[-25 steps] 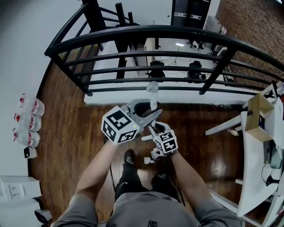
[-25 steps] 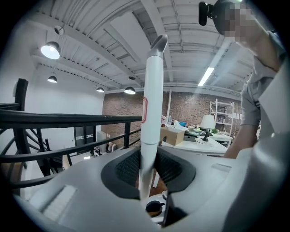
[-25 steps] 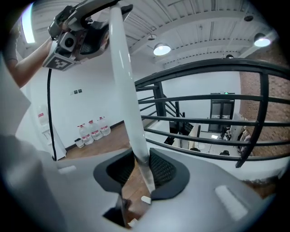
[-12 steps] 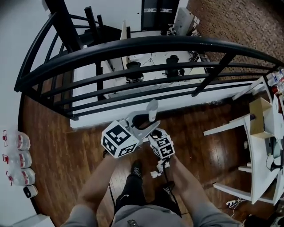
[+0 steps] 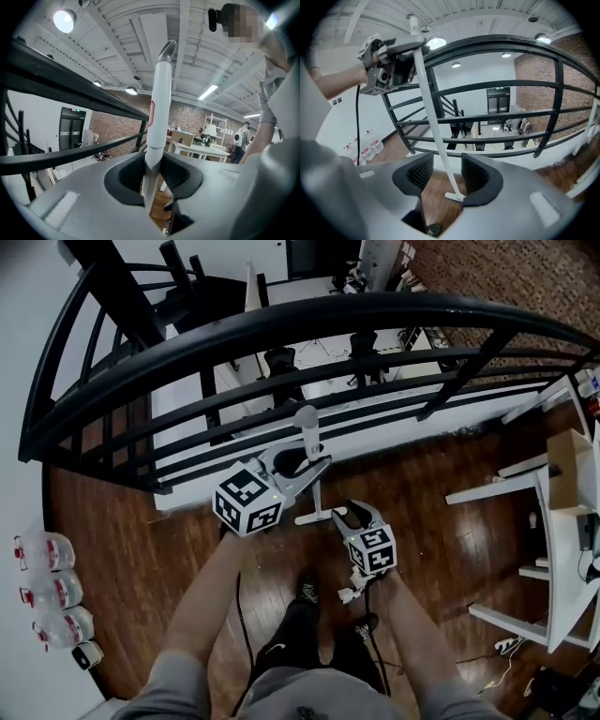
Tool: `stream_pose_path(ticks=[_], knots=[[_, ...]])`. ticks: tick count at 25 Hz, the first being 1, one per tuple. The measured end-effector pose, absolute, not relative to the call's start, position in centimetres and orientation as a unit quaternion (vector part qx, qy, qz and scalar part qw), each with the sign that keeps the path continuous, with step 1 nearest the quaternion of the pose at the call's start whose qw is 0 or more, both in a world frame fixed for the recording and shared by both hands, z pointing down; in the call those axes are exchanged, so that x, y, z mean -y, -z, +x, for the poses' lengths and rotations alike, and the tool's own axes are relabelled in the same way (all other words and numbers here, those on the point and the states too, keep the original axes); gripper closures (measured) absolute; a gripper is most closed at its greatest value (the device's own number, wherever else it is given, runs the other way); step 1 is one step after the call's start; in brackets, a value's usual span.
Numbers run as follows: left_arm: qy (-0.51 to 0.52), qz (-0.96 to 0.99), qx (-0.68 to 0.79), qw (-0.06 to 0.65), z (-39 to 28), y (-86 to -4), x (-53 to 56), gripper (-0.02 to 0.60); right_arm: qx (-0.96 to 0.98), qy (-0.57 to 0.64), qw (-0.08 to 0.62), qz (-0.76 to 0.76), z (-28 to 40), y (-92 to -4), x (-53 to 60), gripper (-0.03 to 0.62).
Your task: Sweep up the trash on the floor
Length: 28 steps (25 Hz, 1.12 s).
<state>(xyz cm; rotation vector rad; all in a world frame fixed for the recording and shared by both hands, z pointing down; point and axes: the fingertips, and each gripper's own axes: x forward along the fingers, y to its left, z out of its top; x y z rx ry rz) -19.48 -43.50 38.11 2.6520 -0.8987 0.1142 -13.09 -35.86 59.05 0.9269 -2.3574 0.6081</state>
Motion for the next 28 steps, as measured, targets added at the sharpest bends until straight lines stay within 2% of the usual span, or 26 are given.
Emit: stream_pose_path(ticks=[9, 14, 28], knots=[[-0.046, 0.926, 0.320, 0.196, -23.7, -44.2, 47.6, 0.483, 0.856, -0.238, 0.258, 0.379, -10.7, -57.5, 32.6, 0.522], [-0.063, 0.922, 0.321, 0.209, -26.1, -47.3, 49.2, 0.481, 0.855, -0.233, 0.259, 0.383, -10.4, -56.7, 32.6, 0.536], [-0.039, 0.899, 0.370, 0.232, -30.2, -49.2, 56.6, 0.480, 0.849, -0.237, 0.263, 0.393, -10.0, -56.7, 33.1, 0.546]])
